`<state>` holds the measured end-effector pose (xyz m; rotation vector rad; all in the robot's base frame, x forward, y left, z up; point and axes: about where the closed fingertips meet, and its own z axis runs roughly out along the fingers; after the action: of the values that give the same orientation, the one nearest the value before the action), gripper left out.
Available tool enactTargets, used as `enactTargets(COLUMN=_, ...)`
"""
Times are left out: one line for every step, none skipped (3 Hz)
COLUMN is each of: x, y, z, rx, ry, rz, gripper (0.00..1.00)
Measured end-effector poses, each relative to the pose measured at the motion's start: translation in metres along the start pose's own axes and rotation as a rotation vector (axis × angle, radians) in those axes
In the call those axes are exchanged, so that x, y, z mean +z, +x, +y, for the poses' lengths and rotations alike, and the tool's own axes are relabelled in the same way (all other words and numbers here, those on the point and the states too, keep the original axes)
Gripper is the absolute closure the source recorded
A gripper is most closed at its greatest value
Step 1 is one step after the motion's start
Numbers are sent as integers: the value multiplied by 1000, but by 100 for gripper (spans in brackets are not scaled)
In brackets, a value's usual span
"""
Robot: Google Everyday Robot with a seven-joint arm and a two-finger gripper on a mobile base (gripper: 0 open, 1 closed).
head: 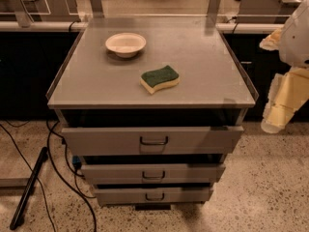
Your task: Open bottom drawer
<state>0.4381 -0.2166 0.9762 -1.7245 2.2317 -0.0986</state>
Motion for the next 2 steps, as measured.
enactTargets(x=0, y=0, z=0, rx=0, ry=0, rz=0, gripper=0)
enactTargets(x=0, y=0, z=0, rx=0, ry=0, rz=0, gripper=13)
